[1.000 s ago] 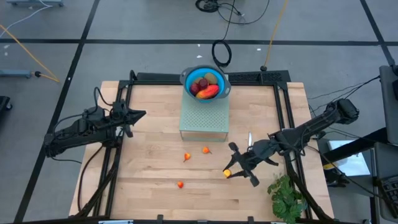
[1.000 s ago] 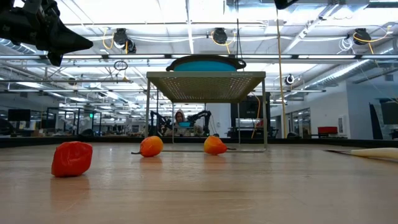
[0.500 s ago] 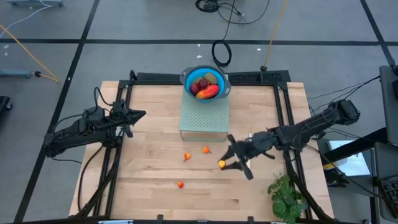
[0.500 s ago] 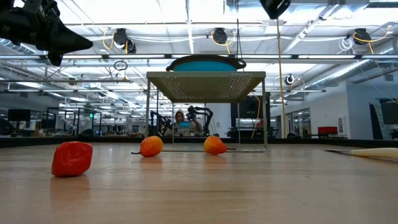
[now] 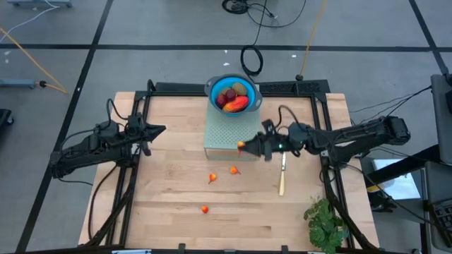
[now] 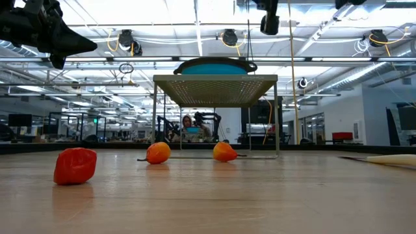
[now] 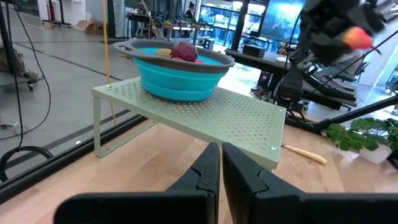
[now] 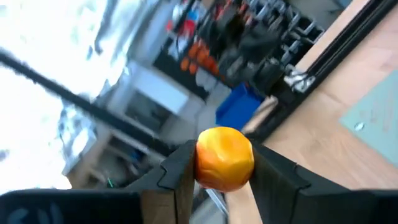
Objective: Pick & Place Fruit
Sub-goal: Put the peach into the blue strainer bowl on the shelf
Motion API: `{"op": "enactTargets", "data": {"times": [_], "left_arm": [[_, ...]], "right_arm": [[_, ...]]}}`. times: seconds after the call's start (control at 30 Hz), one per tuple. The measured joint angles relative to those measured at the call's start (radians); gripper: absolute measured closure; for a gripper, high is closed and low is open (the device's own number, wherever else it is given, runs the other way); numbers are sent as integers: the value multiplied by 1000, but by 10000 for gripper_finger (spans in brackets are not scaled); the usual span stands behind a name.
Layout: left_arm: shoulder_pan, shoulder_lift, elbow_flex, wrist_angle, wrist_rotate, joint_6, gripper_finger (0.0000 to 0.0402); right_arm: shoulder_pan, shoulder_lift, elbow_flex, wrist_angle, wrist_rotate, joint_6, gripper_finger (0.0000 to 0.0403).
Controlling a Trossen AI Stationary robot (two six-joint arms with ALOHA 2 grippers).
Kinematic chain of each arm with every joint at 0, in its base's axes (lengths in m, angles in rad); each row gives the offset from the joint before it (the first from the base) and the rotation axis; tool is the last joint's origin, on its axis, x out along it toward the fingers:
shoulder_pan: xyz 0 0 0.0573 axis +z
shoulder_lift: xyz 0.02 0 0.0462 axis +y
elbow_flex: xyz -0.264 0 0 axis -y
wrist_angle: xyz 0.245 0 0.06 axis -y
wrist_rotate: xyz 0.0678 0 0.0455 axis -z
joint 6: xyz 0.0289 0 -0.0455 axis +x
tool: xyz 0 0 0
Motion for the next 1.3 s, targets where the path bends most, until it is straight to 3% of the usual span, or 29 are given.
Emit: {"op": "enactTargets", "data": {"times": [0.23, 0.43, 0.6, 0.73, 0.87, 1.0, 1.13, 1.3], "left_arm": [[0, 0, 0, 0, 0, 0, 385], [0, 0, 0, 0, 0, 1, 385], [0, 0, 0, 0, 0, 2, 385], [0, 0, 0, 1, 0, 3, 385], [0, 0, 0, 12, -4, 3, 385], [0, 0, 0, 12, -39, 7, 385], [0, 0, 0, 12, -77, 18, 385], [0, 0, 0, 12, -98, 32, 385]], "right_arm": [[-114, 0, 0, 136, -3, 122, 277], [-201, -1, 0, 261, -6, 101, 277], [-290, -18, 0, 244, -9, 50, 277], [-380, -34, 8, 236, -75, 0, 277], [-471, -40, 55, 136, -154, -76, 277], [-556, -40, 145, -80, -214, -174, 277], [-624, -36, 237, -287, -217, -310, 277], [-686, -37, 313, -390, -216, -449, 277]]}}
